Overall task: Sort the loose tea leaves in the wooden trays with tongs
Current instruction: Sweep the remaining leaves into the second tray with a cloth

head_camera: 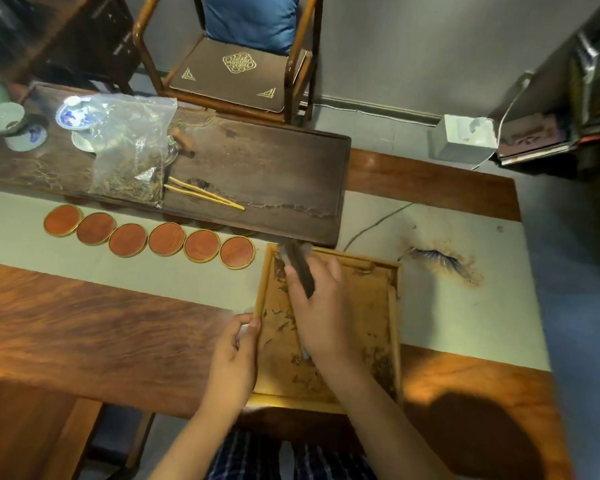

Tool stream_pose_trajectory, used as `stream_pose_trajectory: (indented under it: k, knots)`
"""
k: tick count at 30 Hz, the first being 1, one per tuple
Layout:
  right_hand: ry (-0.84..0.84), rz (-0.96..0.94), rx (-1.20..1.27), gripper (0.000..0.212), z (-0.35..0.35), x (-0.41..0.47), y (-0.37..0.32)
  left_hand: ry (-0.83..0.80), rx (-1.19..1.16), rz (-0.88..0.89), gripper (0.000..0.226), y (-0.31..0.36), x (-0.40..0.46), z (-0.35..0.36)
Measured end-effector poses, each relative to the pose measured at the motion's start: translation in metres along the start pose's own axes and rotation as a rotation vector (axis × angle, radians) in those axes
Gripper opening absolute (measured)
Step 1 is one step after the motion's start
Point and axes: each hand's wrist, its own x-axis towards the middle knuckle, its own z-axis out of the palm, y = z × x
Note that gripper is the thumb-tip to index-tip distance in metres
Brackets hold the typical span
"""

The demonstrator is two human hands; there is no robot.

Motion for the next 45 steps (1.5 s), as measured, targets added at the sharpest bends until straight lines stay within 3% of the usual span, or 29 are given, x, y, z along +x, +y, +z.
stream_pose_trajectory:
  k: [7, 23, 28, 34, 45]
  knots:
    - [0.031, -0.037, -0.311, 0.031, 0.027, -0.004, -0.010, -0.008, 0.034, -0.010, 0.022, -0.007, -0.009, 0.011]
    - [0.034, 0.099, -0.489, 0.027, -0.006, -0.011, 0.048, 0.078, 0.092, -0.064, 0.018, -0.015, -0.020, -0.002]
    - [0.072, 0.056, -0.384, 0.026, -0.010, -0.012, 0.038, 0.058, 0.090, -0.031, 0.020, -0.012, -0.018, -0.005]
    - [-0.010, -0.043, -0.320, 0.022, 0.024, -0.016, -0.003, 0.060, 0.068, -0.034, 0.020, -0.015, -0.016, 0.000]
    - [-0.064, -0.016, -0.400, 0.024, 0.016, -0.015, 0.024, 0.061, 0.062, -0.015, 0.019, -0.012, -0.023, -0.002]
